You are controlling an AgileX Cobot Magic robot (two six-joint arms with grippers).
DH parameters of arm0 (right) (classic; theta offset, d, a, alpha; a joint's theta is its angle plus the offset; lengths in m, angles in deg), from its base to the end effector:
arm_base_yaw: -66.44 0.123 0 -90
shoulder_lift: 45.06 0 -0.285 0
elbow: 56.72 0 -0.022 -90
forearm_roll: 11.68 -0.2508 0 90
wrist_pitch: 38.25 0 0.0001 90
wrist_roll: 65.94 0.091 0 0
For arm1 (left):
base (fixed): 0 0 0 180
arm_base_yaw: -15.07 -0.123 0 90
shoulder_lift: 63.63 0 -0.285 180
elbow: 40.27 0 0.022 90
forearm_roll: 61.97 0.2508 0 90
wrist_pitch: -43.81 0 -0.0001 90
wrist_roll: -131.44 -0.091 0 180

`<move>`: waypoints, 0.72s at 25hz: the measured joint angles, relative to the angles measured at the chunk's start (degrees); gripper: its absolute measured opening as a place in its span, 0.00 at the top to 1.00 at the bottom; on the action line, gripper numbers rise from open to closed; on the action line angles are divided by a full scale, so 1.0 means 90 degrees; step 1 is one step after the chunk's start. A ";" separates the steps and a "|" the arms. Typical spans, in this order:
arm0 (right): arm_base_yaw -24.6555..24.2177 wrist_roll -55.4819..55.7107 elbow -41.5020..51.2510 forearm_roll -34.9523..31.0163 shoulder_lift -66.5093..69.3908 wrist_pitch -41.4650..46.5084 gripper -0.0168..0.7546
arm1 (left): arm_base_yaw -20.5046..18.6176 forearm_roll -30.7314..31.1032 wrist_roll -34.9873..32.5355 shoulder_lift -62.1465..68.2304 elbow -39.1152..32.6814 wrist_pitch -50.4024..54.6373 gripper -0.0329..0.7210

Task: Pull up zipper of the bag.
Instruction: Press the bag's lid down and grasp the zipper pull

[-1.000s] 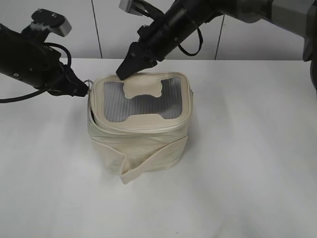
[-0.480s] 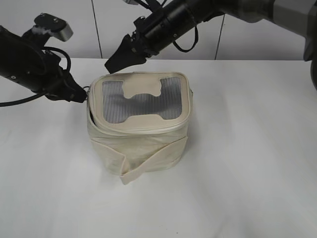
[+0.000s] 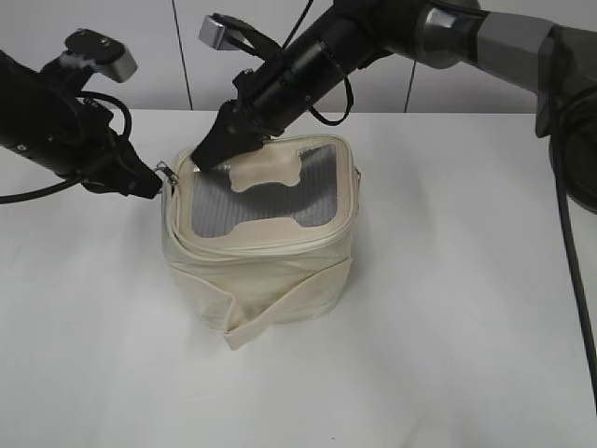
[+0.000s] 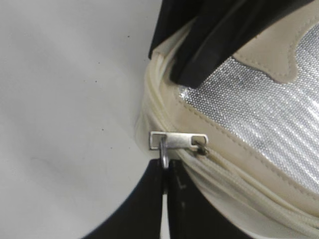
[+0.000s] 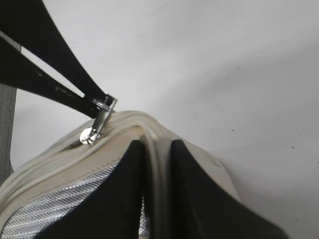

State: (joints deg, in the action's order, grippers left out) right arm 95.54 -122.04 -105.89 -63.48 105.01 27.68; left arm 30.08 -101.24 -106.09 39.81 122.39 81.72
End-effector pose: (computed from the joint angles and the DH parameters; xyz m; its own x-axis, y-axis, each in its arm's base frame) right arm 0.4261 0.3120 0.1819 -0.4053 -0.6084 -0.6823 -0.9095 0.1930 0.3681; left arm 0.3119 -0.1203 0.2168 -0.6000 0.5595 -0.5717 0.7337 0.6698 -0.1145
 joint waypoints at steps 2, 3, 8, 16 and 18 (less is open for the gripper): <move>-0.0040 0.0308 0.0000 0.0006 0.0000 -0.0043 0.81 | 0.0000 0.0054 0.0043 -0.0044 0.0000 0.0085 0.97; -0.0076 0.0507 -0.0016 0.0013 0.0000 -0.0058 0.81 | 0.0000 0.0101 0.0064 -0.0097 0.0000 0.0133 0.97; -0.0295 0.1482 -0.0168 0.0220 0.0000 -0.0105 0.82 | 0.0000 0.0177 0.0180 -0.0653 0.0000 0.0309 0.97; -0.0321 0.1711 -0.0242 0.0187 0.0000 0.0086 0.83 | 0.0020 0.0473 0.0630 -0.1029 -0.0378 0.0438 0.97; -0.0301 0.1781 -0.0242 0.0165 0.0000 0.0128 0.83 | 0.0020 0.0384 0.0663 -0.1164 -0.0626 0.0396 0.97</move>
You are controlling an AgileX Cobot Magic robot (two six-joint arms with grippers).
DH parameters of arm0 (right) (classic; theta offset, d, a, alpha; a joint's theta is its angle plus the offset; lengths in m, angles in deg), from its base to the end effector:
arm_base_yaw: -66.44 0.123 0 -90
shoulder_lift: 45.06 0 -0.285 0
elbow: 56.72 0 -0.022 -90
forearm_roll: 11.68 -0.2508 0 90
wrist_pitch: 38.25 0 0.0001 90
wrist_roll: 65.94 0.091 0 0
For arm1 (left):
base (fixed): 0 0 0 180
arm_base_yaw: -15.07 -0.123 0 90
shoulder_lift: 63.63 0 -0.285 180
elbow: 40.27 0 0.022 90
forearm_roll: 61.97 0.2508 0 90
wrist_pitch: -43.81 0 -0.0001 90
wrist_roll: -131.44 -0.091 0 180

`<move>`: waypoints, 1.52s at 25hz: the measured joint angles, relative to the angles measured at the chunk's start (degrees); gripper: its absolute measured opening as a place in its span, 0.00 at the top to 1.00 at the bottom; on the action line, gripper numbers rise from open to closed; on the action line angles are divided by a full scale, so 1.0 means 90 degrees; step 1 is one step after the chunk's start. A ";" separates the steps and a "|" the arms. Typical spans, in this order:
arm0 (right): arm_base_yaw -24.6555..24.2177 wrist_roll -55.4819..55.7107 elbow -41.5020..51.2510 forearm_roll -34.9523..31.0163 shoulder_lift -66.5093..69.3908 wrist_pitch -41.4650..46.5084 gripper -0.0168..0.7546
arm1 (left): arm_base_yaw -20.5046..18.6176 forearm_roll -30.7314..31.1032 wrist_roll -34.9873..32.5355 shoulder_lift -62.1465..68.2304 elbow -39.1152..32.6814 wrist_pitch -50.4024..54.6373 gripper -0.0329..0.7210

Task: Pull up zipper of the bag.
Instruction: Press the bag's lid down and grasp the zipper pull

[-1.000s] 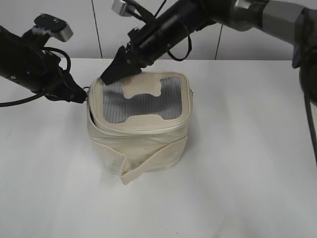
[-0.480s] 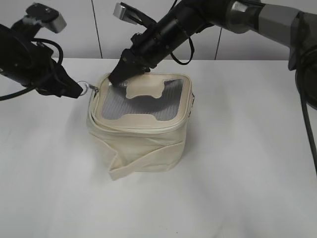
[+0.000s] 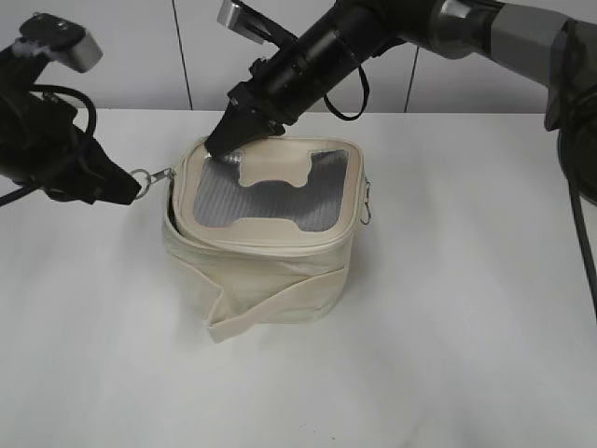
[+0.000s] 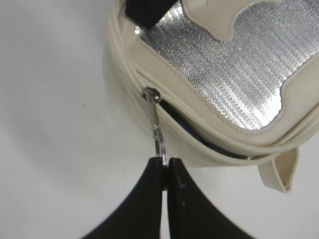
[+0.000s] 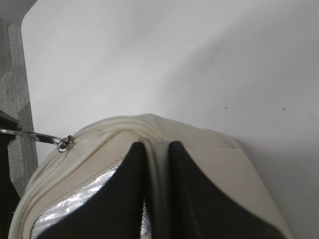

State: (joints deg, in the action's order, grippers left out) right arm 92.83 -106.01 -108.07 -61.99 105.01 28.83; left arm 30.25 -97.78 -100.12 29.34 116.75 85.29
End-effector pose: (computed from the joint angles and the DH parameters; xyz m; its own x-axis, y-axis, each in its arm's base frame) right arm 0.4417 0.2912 0.1906 -0.6364 -0.5187 -0.5709 -0.7697 0.3790 0.5137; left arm 0.2704 -0.1099 0.2438 -0.6154 0.5428 -0.5715 0.7195 0.6829 -0.1262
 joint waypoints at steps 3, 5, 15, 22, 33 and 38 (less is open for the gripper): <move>0.0030 0.0044 0.0000 -0.0027 0.0000 0.0076 0.83 | 0.0000 -0.0198 0.0006 -0.0257 -0.0397 -0.0076 0.97; 0.0044 0.0096 0.0000 -0.0069 0.0000 0.0128 0.83 | 0.0000 -0.0302 0.0012 -0.0468 -0.0602 -0.0113 0.97; -0.0011 0.0356 0.0000 0.0079 0.0002 -0.0267 0.84 | 0.0008 -0.0385 0.0012 -0.1272 -0.0877 -0.1534 0.97; -0.0036 0.0415 -0.0024 0.0139 0.0002 -0.0376 0.85 | 0.0008 -0.0623 -0.0007 -0.0990 -0.0832 -0.1688 0.97; -0.0036 0.0363 -0.0026 0.0146 0.0002 -0.0351 0.85 | 0.0008 -0.0127 -0.1265 0.0073 -0.0645 -0.2299 0.42; -0.0036 0.0344 -0.0032 0.0146 0.0002 -0.0341 0.85 | 0.0008 -0.0179 -0.2162 0.0808 0.0136 -0.1961 0.46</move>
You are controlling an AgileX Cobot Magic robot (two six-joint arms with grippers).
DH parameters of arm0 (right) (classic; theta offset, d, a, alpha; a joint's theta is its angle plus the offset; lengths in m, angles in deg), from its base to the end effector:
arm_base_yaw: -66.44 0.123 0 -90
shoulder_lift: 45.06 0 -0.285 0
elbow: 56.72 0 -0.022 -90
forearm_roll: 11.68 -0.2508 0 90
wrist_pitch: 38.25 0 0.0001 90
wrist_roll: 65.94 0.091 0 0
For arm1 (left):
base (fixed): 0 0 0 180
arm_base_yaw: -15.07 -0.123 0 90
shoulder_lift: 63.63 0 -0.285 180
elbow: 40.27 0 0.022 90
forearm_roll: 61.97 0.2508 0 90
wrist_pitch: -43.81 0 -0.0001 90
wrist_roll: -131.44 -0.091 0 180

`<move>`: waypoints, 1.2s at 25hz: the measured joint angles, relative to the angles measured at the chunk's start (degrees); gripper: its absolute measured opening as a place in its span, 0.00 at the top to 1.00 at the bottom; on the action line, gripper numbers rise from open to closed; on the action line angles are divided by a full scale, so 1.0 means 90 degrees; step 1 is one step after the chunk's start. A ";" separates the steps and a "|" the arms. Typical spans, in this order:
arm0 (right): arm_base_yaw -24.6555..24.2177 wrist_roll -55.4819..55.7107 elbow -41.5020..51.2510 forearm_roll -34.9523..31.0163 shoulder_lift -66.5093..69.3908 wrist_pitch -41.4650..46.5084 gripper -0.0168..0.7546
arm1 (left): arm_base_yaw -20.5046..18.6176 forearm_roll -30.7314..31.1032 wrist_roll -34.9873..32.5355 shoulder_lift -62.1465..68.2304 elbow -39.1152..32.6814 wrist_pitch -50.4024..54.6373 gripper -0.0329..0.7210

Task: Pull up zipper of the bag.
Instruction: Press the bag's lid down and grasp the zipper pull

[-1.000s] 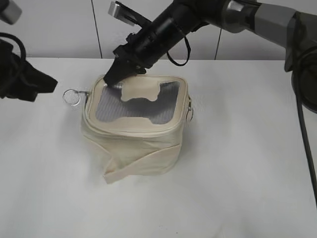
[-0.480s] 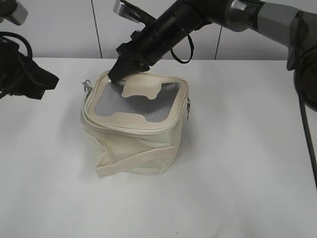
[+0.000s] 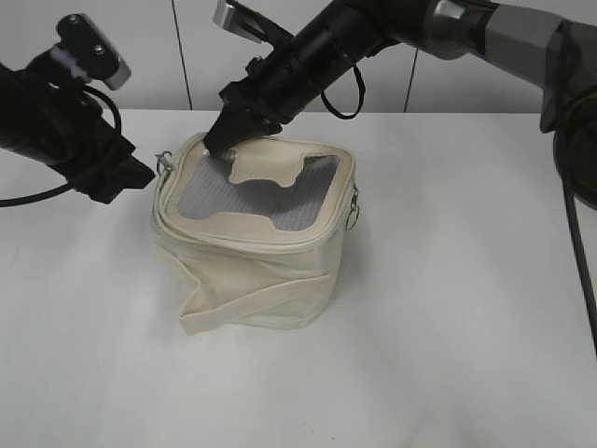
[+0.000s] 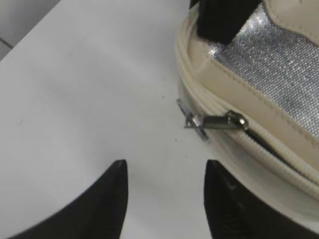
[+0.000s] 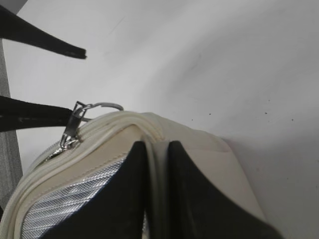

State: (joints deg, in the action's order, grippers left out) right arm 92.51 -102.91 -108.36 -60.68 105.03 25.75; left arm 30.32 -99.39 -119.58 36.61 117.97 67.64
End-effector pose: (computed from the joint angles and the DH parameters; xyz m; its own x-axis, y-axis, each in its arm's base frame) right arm 0.4488 0.2883 0.1911 -0.6710 -0.4733 -0.5707 -0.7413 0.4424 0.5048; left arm 0.3125 -0.1084 0.2203 -0.3721 0.6925 -0.6180 0.7690 0.6029 0.2125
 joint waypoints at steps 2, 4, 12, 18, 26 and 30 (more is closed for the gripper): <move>0.0000 0.0000 0.0000 0.0000 0.0000 0.0000 0.85 | 0.0000 -0.0068 -0.0314 0.0250 0.0245 0.0390 0.47; 0.0000 -0.0014 0.0000 0.0000 0.0000 0.0015 0.85 | 0.0000 -0.0140 -0.0557 0.0389 0.0398 0.0638 0.47; -0.0013 -0.0092 -0.0009 0.0032 0.0000 0.0026 0.85 | 0.0304 -0.0346 -0.1121 0.0480 0.0509 0.0362 0.50; -0.0033 -0.0097 -0.0009 0.0045 0.0000 0.0012 0.85 | 0.0491 -0.0332 -0.1028 0.0559 0.0509 0.0017 0.94; -0.0033 -0.0097 -0.0009 0.0045 0.0000 0.0005 0.85 | 0.0488 0.1666 0.1393 0.0054 0.0509 0.0195 0.97; -0.0033 -0.0097 -0.0009 0.0045 0.0000 0.0004 0.85 | 0.0488 0.2136 0.2022 -0.0329 0.0503 0.0739 0.97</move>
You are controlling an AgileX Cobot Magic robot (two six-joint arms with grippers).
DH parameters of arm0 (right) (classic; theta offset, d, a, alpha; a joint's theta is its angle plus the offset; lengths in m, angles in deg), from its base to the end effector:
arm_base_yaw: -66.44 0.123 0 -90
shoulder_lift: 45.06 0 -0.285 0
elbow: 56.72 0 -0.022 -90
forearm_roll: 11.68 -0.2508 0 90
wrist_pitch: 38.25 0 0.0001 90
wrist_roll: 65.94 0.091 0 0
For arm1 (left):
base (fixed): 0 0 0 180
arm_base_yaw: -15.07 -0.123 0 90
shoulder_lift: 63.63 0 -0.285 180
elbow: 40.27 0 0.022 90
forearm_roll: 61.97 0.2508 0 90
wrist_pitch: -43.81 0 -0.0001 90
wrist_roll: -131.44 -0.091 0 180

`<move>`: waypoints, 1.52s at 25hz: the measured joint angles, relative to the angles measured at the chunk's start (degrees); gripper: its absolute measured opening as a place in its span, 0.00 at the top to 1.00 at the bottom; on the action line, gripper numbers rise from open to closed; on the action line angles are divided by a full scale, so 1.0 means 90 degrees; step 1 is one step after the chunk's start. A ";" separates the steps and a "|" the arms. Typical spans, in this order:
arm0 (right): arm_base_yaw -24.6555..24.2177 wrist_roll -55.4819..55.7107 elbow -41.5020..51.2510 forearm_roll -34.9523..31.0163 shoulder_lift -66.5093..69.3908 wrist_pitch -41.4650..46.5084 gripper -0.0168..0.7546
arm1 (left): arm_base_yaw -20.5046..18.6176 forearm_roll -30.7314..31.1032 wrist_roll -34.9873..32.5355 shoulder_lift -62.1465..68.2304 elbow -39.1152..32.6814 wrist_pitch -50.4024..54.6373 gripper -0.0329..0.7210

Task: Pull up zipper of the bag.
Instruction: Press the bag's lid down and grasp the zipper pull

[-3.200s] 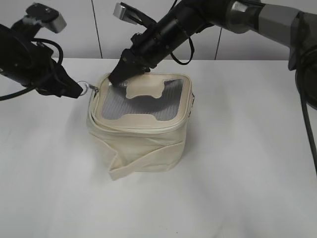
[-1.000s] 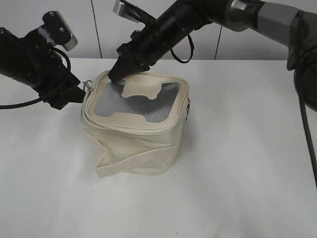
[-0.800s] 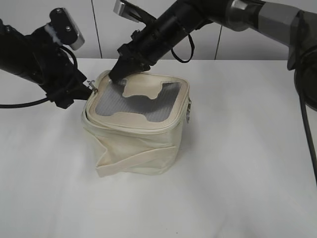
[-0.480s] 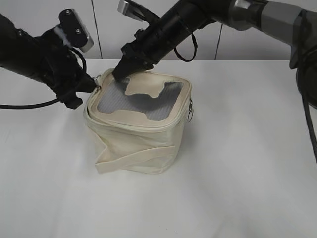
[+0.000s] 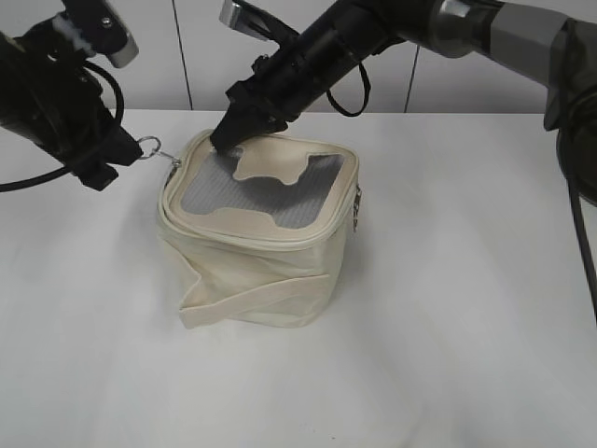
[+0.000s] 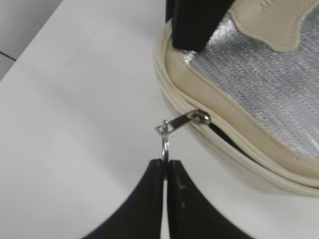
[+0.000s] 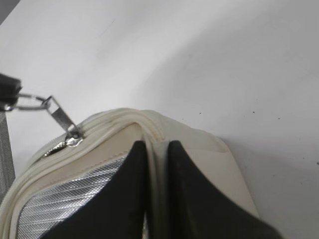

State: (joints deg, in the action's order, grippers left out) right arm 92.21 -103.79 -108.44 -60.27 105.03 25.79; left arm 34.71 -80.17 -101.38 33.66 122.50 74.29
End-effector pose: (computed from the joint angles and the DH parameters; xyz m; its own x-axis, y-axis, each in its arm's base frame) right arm 0.4504 0.2856 0.1910 -0.6591 -0.4810 -0.5781 -0.7518 0.4407 0.4904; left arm 0.3027 -0.1234 0.2491 -0.3536 0.7571 -0.5493 0.7925 0.5544 0.2540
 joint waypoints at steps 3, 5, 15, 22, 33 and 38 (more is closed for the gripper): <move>0.0000 0.0043 0.0000 0.0007 0.0000 -0.0012 0.85 | 0.0000 -0.0174 0.0110 -0.0142 0.0000 0.0537 0.97; 0.0000 0.0054 0.0000 0.0007 0.0000 -0.0012 0.85 | 0.0000 -0.0321 0.0132 -0.0155 0.0000 0.0843 0.97; 0.0025 0.0141 -0.0005 -0.0020 0.0000 0.0087 0.85 | 0.0313 -0.0596 0.0190 -0.0547 0.0000 0.1986 0.97; 0.0040 0.0198 -0.0005 -0.0094 0.0000 0.0204 0.85 | 0.0328 -0.0394 0.0641 -0.0790 0.0000 0.2987 0.97; 0.0088 0.0267 -0.0005 -0.0175 0.0000 0.0602 0.85 | 0.1086 -0.0319 0.0767 -0.0790 0.0000 0.3275 0.97; 0.0083 0.0490 -0.0005 -0.0021 0.0000 0.0239 0.86 | 0.0953 0.0546 0.1461 -0.0705 0.0000 0.3024 0.97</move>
State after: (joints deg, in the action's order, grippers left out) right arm 92.96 -99.37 -108.48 -60.45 105.03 27.94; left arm 43.29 -75.26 -88.23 27.31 122.50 101.50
